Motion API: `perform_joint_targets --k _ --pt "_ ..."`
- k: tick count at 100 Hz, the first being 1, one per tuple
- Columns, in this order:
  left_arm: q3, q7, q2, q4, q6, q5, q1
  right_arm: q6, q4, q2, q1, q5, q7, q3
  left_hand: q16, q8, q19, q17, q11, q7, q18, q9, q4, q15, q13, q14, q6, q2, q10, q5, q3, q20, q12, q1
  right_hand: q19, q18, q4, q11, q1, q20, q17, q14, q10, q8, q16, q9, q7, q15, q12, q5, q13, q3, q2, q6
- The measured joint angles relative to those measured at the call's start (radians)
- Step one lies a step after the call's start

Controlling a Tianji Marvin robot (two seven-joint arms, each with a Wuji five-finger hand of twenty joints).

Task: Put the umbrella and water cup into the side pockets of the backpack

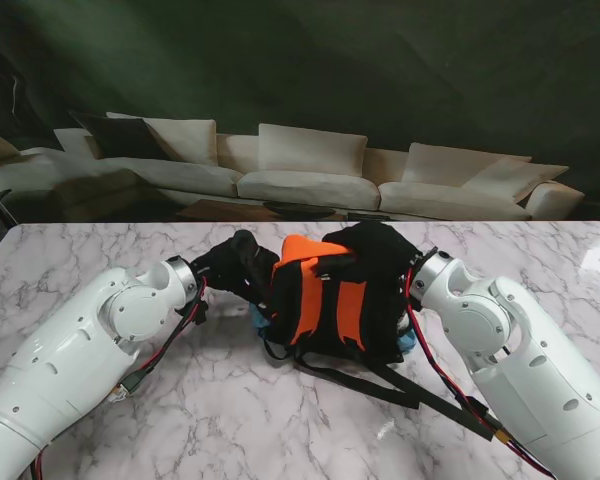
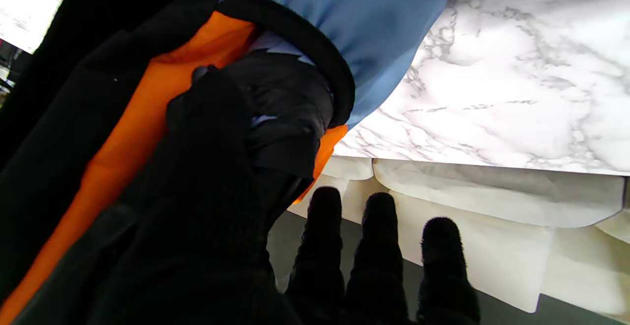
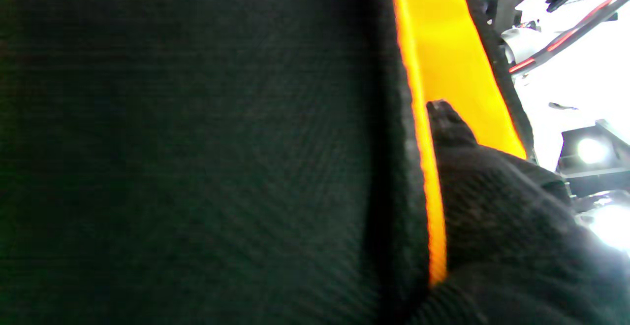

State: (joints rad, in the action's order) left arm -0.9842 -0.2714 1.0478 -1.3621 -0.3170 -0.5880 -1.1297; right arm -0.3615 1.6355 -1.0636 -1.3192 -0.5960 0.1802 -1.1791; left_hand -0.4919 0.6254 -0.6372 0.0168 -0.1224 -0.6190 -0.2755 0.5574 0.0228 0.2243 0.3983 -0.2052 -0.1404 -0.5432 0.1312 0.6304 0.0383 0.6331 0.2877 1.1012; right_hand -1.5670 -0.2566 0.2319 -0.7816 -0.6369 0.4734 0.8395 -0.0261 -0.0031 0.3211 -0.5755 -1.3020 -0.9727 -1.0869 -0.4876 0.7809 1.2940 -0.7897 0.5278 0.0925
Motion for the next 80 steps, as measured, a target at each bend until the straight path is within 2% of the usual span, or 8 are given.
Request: perform_joint_targets --k 7,21,42,47,51,60,69,80 --pt "-0.002 -0.029 -0.001 -0.016 0.020 0.008 -0.004 0.000 0.000 0.000 0.000 0.000 0.000 0.000 0.012 0.005 0.020 0.000 -0.002 0.000 -0.002 -0.012 0.000 -0.004 -0.002 -0.004 0.000 0.000 0.011 -0.006 0.009 -0.013 -0.003 0.002 0.000 0.000 0.000 0.000 0.000 0.000 0.000 0.000 0.000 0.000 0.000 0.000 0.000 0.000 0.000 0.000 0.000 0.000 0.000 0.000" --pt "0.004 -0.191 -0.016 -0.051 0.046 0.084 0.011 0.000 0.000 0.000 -0.001 0.000 0.000 -0.001 0.013 0.011 0.045 0.001 0.026 0.009 -0.011 -0.035 0.000 -0.008 -0.012 -0.003 0.003 0.004 0.030 -0.015 0.044 -0.036 -0.024 0.044 0.000 0.000 0.000 0.000 0.000 0.000 0.000 0.000 0.000 0.000 0.000 0.000 0.000 0.000 0.000 0.000 0.000 0.000 0.000 0.000" --pt "-0.001 -0.115 -0.018 -0.066 0.084 -0.016 0.002 -0.001 0.000 -0.001 -0.002 0.000 -0.003 -0.002 0.025 0.011 0.046 -0.010 0.003 0.020 -0.011 -0.018 0.000 -0.008 -0.011 -0.003 -0.038 0.008 0.020 -0.019 0.044 -0.037 -0.011 0.042 0.000 0.000 0.000 0.000 0.000 0.000 0.000 0.000 0.000 0.000 0.000 0.000 0.000 0.000 -0.001 0.000 0.000 0.000 0.000 0.000" --pt "-0.001 -0.071 -0.014 -0.061 0.091 -0.023 -0.005 -0.001 0.000 -0.001 -0.002 0.000 -0.003 -0.002 0.012 0.008 0.038 -0.023 -0.051 0.043 -0.011 0.059 0.000 0.003 0.020 -0.003 -0.038 0.024 0.013 -0.019 0.030 -0.037 0.047 0.042 0.000 0.000 0.000 0.001 0.000 0.000 0.000 0.000 0.000 0.000 0.000 0.000 0.000 0.001 -0.001 0.000 0.000 0.000 0.000 0.000" --pt "0.001 -0.045 -0.010 -0.053 0.094 -0.021 -0.007 -0.001 0.000 -0.001 -0.002 0.000 -0.004 -0.002 -0.016 -0.005 0.015 -0.032 -0.092 0.051 -0.012 0.150 0.000 0.034 0.085 -0.004 -0.038 0.036 -0.005 -0.019 0.012 -0.037 0.159 0.043 0.001 0.000 0.000 0.001 0.000 0.000 0.000 0.000 0.000 0.000 0.000 0.000 0.000 0.001 -0.001 0.000 0.000 0.000 0.000 0.000" --pt "0.005 -0.041 -0.003 -0.032 0.104 0.047 -0.008 -0.001 -0.001 -0.002 -0.001 0.000 -0.006 -0.001 -0.065 -0.034 -0.010 -0.038 -0.112 0.058 -0.025 0.256 0.000 0.084 0.157 -0.006 -0.019 0.052 -0.021 -0.019 -0.001 -0.037 0.332 0.055 0.006 0.000 0.000 0.001 0.000 0.000 0.000 0.000 0.000 0.000 0.000 0.000 0.000 0.001 -0.001 0.000 0.000 0.000 0.000 0.000" --pt "0.011 -0.048 0.001 -0.020 0.115 0.092 -0.007 -0.001 -0.003 -0.002 0.000 0.001 -0.007 0.001 -0.075 -0.051 -0.010 -0.038 -0.114 0.084 -0.026 0.255 0.000 0.086 0.157 -0.006 0.009 0.086 -0.012 -0.019 -0.034 -0.037 0.339 0.055 0.006 0.000 0.000 0.001 0.000 0.000 0.000 0.000 0.000 0.000 0.000 0.000 0.000 0.001 -0.001 0.000 0.000 0.000 0.000 0.000" --pt "0.021 -0.108 -0.001 -0.020 0.124 0.095 0.007 -0.002 -0.004 -0.002 0.000 0.003 -0.006 0.002 -0.075 -0.053 -0.010 -0.029 -0.142 0.120 -0.026 0.230 0.000 0.081 0.137 -0.006 0.011 0.113 -0.012 -0.019 -0.049 -0.037 0.244 0.055 0.006 0.000 0.000 0.001 0.000 0.000 0.000 0.000 0.000 0.000 0.000 0.000 0.000 0.001 -0.001 0.000 0.000 0.001 0.000 0.000"
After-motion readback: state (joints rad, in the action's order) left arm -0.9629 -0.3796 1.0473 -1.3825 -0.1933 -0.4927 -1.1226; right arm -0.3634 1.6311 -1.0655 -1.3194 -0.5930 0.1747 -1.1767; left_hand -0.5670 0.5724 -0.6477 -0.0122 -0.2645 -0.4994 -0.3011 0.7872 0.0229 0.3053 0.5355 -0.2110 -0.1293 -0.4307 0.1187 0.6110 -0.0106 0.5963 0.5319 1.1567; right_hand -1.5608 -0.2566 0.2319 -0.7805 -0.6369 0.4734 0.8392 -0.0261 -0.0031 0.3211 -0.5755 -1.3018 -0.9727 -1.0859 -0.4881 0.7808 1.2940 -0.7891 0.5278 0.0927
